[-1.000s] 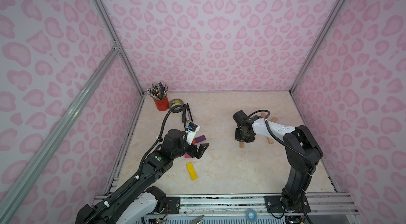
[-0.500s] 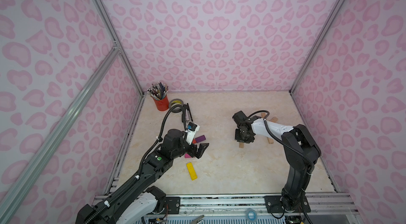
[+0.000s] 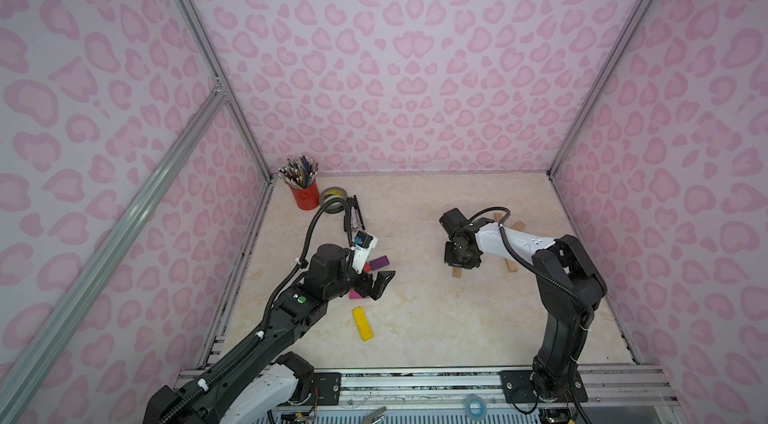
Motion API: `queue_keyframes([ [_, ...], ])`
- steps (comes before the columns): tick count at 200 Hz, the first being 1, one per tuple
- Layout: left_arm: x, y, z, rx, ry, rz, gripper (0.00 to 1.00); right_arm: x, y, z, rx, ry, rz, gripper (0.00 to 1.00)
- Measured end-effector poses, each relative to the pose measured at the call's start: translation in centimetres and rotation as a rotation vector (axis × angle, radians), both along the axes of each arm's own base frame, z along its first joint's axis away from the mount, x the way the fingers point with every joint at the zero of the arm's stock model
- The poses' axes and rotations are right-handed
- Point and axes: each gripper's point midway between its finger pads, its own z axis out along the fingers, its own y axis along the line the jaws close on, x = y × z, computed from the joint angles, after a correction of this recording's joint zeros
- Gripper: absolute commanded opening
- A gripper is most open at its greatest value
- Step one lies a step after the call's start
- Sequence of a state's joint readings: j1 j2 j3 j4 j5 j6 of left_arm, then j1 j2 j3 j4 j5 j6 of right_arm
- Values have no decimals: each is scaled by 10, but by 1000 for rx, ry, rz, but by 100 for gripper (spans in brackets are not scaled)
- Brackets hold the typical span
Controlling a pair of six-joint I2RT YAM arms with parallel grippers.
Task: Assemble the letter k with building blocks
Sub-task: Assemble the building block at the center of the board.
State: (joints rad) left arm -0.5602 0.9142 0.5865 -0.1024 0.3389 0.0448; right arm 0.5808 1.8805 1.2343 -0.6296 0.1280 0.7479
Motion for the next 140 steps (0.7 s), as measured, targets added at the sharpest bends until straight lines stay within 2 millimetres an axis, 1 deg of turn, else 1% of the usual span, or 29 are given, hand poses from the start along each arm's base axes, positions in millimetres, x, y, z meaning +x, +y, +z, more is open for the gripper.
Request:
queue_keyframes([
  [43,1,1,-1,1,4,2,100,1,-2,0,-1,1,-6,30],
  [69,1,1,-2,2,6,2,100,1,-3,-2,-3,4,-7,33],
  [104,1,1,-3,3,10,2,100,1,-3,-3,-6,10,-7,33],
  [140,2,1,-5,4,16,1,100,3,-1,-1,-3,4,-3,31],
])
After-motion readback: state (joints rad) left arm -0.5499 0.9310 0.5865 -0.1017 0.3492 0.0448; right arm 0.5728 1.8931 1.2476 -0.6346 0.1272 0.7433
